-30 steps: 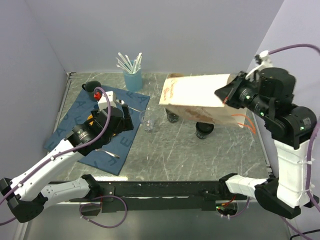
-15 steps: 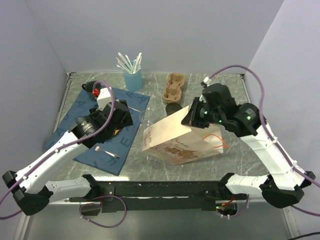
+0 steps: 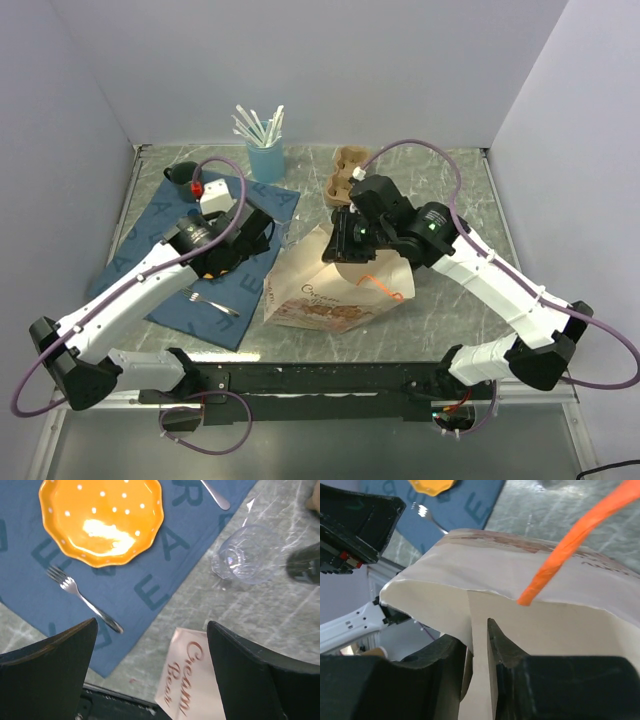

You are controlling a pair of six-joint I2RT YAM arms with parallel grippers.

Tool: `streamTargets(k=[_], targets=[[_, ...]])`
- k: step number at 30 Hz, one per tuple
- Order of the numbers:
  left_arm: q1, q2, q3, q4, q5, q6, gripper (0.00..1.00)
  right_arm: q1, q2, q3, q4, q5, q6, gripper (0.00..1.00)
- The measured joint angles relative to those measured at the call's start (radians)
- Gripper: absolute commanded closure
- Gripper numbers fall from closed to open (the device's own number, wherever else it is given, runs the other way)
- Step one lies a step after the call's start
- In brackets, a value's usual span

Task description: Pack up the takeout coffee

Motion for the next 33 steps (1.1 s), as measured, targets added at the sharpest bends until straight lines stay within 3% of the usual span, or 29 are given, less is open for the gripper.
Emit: streamTargets(k=[7,17,33], targets=[[0.005,-0.031,0.114,-0.052,0.022,-0.055,0.03,0.010,0.005,0.010,0.068,-0.059,0.021,0.57],[0.005,-0.158,0.040,-0.042,0.118,-0.037,0.03,0.016,0.012,0.012,0.140,-0.120,0.080,0.45],[0.005,-0.200,-0.001,0.022,0.255,0.035,0.01,0.025,0.078,0.143,0.129,-0.064,0.109,0.44]])
